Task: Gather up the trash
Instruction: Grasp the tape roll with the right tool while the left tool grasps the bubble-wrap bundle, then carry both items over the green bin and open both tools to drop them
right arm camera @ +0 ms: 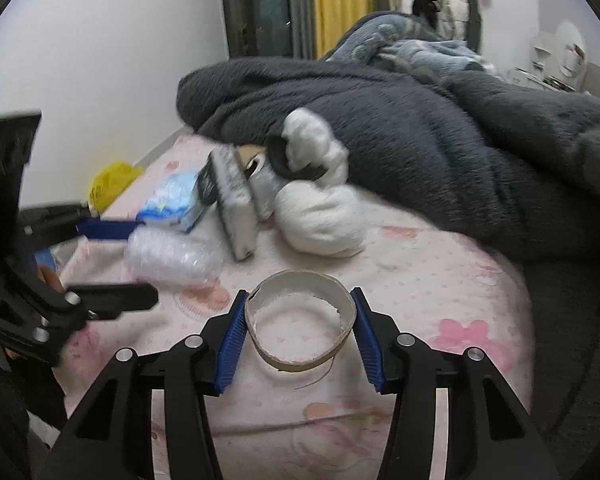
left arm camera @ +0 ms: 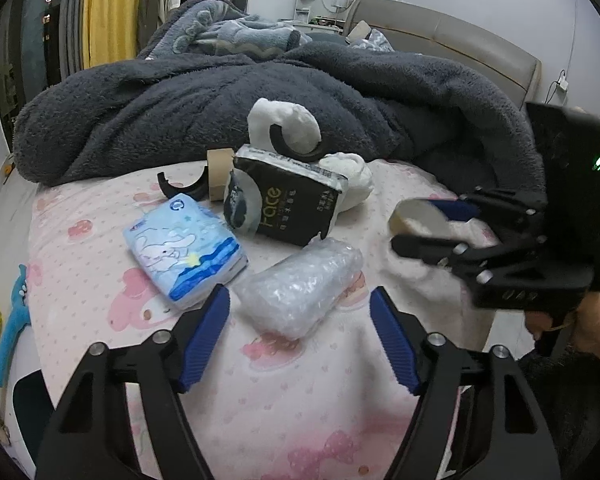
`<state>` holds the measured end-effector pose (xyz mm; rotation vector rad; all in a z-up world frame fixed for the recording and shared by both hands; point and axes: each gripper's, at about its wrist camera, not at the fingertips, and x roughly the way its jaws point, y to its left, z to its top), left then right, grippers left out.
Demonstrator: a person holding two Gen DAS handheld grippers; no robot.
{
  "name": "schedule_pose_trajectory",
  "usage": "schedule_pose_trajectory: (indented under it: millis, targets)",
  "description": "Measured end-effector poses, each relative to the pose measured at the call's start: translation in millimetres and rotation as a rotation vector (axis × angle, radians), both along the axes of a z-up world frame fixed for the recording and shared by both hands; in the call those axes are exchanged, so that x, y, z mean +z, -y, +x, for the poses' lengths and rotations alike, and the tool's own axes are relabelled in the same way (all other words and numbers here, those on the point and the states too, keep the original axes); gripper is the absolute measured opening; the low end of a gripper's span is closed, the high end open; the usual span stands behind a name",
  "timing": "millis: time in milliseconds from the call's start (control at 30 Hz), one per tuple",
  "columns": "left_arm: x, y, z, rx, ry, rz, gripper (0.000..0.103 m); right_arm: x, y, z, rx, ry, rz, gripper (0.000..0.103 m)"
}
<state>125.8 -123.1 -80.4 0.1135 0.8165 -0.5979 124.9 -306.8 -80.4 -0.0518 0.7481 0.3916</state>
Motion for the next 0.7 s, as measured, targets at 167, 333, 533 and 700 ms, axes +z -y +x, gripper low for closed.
schedule_pose_trajectory:
  millis: [167, 333, 533, 700]
  targets:
    - [-5.5, 3.7, 9.0, -0.002, -0.029, -0.009, 0.06, 9.0, 11.4, 2.8, -0.034, 0.008, 0.057, 0.051]
    - [2.3, 2.5, 8.4, -0.004, -0.017, -0.044, 0.052, 21.2, 9.7, 4.0, -0.043, 0.03, 0.087, 0.051]
    - [28.2, -15.5, 3.4, 0.039, 0.054, -0.092, 0.052, 46.8, -9.1, 2.3, -0.032, 0.091, 0.108, 0.051]
    - [41.7, -47.3, 5.2, 0.133, 0.109, -0.11, 0.052, 56.1, -37.1, 9.5, -0.01, 0.104, 0.119, 0.051]
